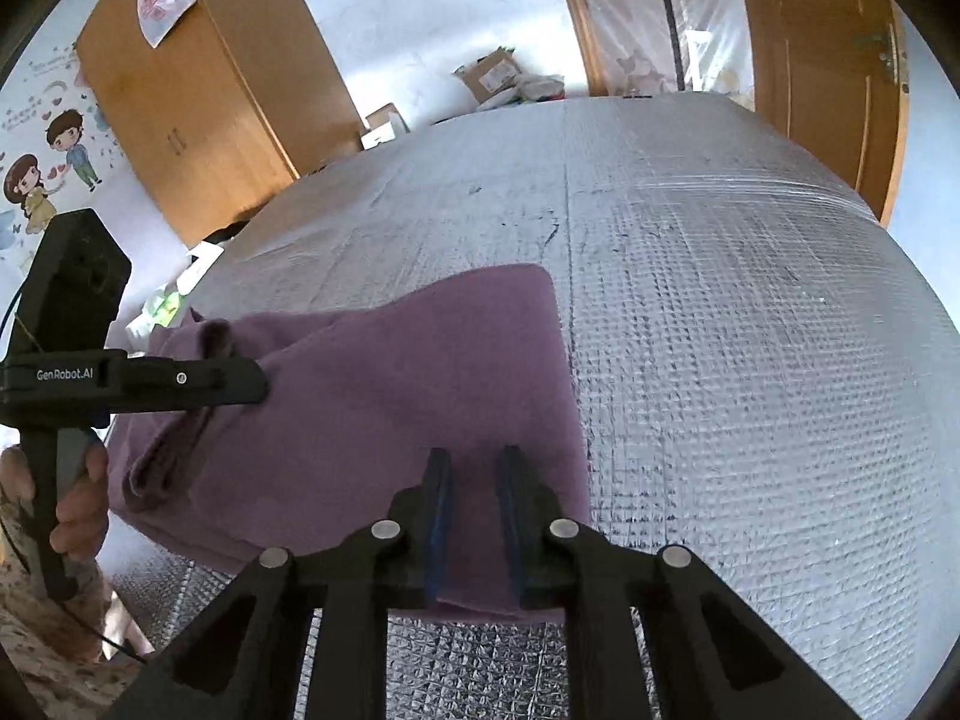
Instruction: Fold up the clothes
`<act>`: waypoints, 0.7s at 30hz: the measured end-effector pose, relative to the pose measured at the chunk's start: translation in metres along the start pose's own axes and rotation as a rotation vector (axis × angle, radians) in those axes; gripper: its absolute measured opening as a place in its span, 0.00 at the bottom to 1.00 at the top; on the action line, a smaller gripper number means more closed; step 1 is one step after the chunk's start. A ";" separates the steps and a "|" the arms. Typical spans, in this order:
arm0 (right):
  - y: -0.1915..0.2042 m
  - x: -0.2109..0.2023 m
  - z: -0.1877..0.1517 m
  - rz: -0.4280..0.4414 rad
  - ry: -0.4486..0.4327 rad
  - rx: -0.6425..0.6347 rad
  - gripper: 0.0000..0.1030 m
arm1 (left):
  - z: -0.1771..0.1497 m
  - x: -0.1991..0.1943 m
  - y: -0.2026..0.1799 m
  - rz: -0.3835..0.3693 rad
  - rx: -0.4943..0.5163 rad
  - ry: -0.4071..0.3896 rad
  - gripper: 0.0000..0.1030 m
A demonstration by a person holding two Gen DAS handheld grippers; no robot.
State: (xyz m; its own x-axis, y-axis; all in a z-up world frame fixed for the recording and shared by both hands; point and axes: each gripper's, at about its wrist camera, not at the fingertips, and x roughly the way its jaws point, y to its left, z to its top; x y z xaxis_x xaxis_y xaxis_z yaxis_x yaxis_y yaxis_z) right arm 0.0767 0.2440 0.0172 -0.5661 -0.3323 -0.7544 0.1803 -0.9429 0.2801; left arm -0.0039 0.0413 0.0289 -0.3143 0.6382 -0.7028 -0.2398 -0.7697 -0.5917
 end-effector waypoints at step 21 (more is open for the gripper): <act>0.002 0.047 0.048 -0.078 -0.024 -0.006 0.14 | 0.003 0.018 -0.011 0.053 0.046 0.025 0.38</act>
State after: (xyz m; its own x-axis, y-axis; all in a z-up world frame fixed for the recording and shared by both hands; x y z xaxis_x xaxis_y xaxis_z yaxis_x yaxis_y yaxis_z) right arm 0.0115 0.2278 0.0110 -0.5977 -0.2570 -0.7594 0.1398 -0.9661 0.2169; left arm -0.0095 0.0611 0.0234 -0.3049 0.5961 -0.7427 -0.2659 -0.8022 -0.5346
